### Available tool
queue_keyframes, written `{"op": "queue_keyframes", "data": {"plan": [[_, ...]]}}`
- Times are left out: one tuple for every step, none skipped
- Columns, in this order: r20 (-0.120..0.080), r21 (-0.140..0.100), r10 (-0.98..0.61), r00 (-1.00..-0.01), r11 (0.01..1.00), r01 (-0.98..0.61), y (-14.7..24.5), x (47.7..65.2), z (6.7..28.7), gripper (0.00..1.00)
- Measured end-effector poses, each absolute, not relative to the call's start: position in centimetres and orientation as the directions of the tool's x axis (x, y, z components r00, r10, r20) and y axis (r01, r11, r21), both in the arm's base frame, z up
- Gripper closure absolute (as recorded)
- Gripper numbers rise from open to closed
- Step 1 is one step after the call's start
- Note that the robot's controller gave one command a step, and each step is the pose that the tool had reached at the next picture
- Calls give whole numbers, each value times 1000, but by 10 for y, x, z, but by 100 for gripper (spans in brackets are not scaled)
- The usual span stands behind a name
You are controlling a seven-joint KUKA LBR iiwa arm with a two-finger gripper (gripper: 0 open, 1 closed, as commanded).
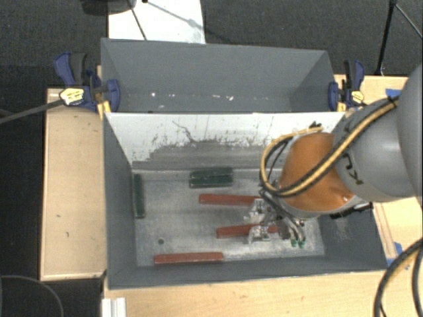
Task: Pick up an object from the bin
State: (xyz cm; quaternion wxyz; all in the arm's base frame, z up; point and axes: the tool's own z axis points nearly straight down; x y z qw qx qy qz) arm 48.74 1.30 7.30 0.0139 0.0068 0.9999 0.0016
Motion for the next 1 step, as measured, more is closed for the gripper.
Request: {"op": "queue_keyframes", "data": {"plan": [[-17,2,17,-1000,1000,17,13,487,74,100]]}}
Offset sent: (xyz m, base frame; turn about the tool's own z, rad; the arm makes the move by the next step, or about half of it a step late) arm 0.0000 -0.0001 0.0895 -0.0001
